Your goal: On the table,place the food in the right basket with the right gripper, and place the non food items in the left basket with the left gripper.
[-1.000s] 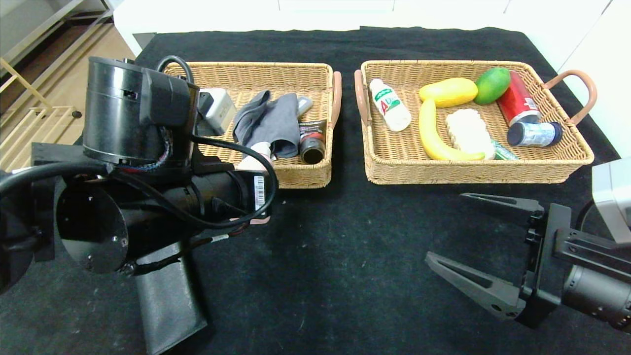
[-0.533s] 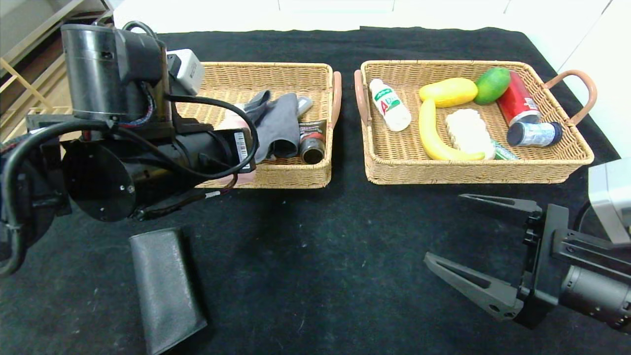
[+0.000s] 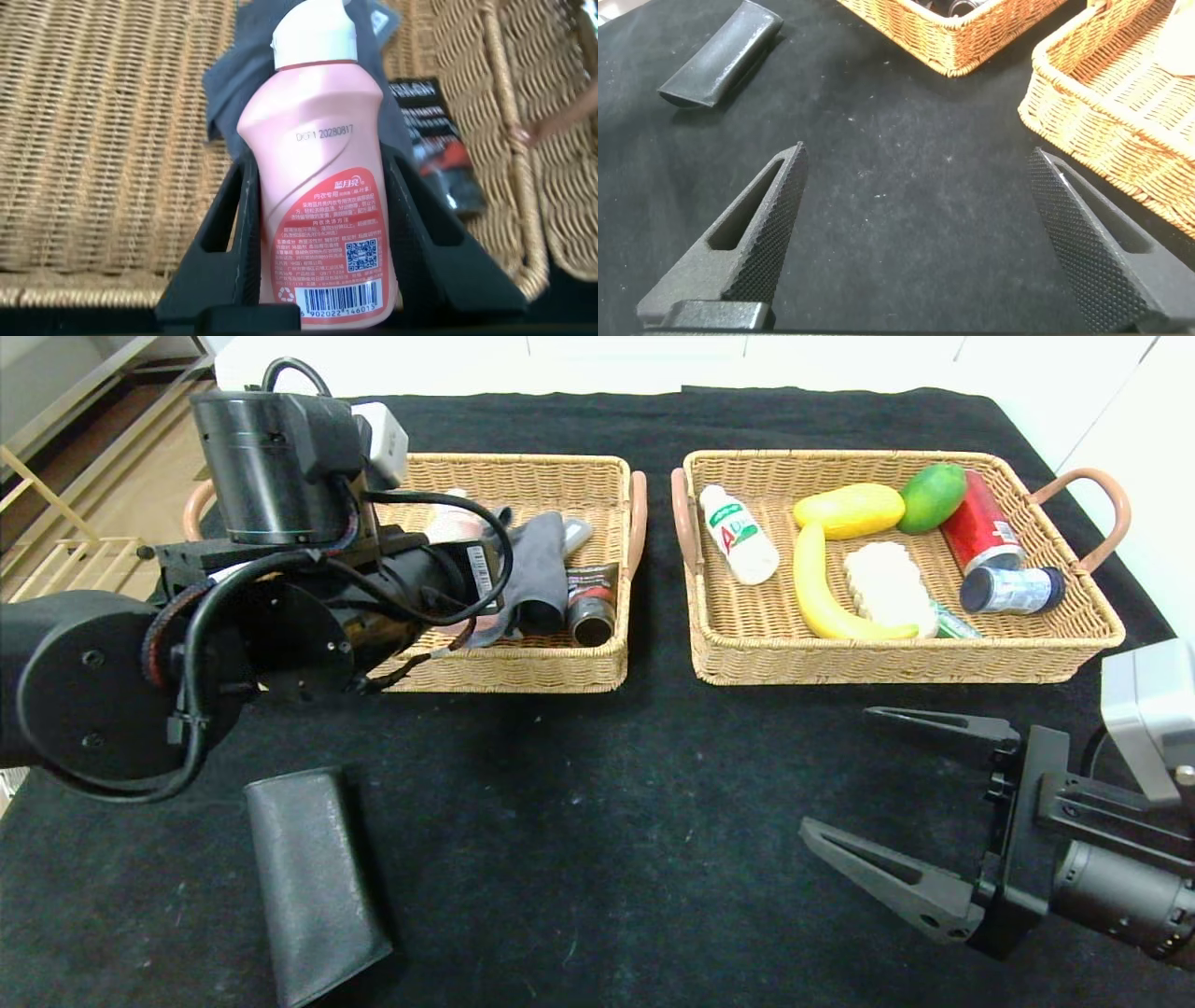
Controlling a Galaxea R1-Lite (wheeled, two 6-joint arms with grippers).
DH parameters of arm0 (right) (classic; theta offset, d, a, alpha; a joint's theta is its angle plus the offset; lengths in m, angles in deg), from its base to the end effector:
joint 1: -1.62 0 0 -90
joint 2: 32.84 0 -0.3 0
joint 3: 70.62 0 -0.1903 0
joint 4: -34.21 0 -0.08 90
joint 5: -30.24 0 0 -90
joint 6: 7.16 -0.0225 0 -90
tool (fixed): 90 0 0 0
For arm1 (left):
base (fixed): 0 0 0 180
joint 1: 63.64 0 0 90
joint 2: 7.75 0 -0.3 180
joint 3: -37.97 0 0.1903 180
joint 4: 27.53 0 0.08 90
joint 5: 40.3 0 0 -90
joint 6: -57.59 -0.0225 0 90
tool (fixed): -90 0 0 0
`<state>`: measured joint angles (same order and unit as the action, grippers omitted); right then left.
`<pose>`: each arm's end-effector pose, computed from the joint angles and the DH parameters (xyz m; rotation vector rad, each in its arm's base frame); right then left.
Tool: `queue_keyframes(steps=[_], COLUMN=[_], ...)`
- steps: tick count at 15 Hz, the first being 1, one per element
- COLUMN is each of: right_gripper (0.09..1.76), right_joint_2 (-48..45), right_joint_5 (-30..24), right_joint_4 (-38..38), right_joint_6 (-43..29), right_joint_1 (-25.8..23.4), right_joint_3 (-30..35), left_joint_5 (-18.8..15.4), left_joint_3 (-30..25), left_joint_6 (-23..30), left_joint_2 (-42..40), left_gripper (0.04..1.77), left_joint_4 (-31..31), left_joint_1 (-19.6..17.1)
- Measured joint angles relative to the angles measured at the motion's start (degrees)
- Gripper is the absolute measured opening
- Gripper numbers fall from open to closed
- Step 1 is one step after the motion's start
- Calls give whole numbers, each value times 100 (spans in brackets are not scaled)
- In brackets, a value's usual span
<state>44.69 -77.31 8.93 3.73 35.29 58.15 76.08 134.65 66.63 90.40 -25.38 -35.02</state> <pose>0.1687 0.1206 0.2068 -0.1798 -0.0668 0.8929 0.2969 -0.1506 0.2858 -0.1285 0.0590 -0.0346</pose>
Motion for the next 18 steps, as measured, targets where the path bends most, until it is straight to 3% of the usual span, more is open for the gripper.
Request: queue_keyframes(steps=[10, 18], right_gripper=[171, 171], right_joint_2=[59, 59], right_joint_5=[30, 37], right_joint_4=[0, -2], right_joint_6=[116, 115], right_joint_1=[32, 50], right_joint_3=[20, 20], left_joint_5=[217, 261], left_joint_3=[356, 330], left_joint_6=[-110, -102], left_joint_2=[473, 475], left_gripper=[84, 137], left_joint_4=[-115, -115], left_joint_1=[-172, -172])
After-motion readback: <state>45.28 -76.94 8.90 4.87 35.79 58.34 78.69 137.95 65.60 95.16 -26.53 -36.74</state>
